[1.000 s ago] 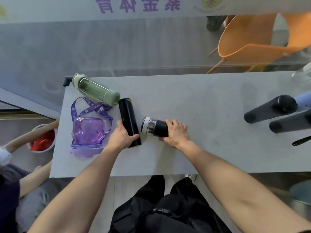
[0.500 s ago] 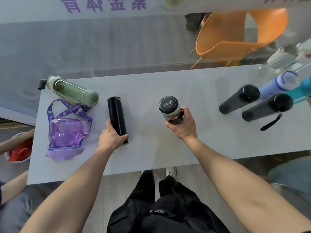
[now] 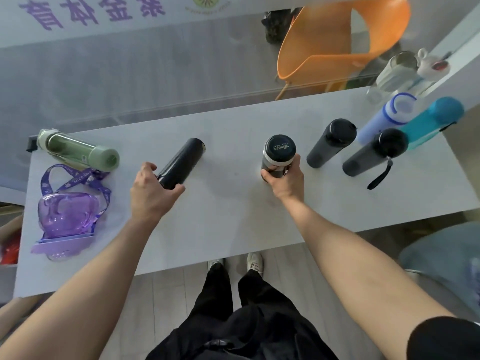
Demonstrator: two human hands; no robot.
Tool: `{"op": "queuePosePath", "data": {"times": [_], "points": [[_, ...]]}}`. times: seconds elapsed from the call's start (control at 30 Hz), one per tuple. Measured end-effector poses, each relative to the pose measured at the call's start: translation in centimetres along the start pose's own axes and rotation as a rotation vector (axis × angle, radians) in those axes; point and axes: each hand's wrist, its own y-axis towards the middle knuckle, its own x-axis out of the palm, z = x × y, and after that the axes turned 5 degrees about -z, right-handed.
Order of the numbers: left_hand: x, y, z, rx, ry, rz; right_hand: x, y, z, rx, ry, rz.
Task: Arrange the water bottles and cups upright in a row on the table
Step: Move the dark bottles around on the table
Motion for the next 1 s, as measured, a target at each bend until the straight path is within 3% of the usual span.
{"op": "queuePosePath", "data": {"times": [0.23, 0.33, 0.43, 0.6, 1.0], "points": [[-1.8, 1.0, 7.6, 0.156, -0.006, 0.087, -0.6, 0.3, 0.7, 0.13, -0.053, -0.139], [-1.8, 1.2, 11.2, 0.221, 0.028, 0.044, -1.4, -0.7, 2.5, 0.204, -0.328, -0.274], [-0.8, 1.2, 14.0, 0.293, 0.049, 0.005, -2.5, -2.6, 3.6, 0.141, -0.647, -0.442], [0.6, 1.2, 17.1, 0.382, 0.09, -0.052, -3.9, -4.9, 2.6, 0.088, -0.759, -0.68], [-0.8, 2.8, 16.6, 0.464, 0.111, -0.189, -2.7, -5.2, -2.2, -0.106, -0.839, -0.745]]}}
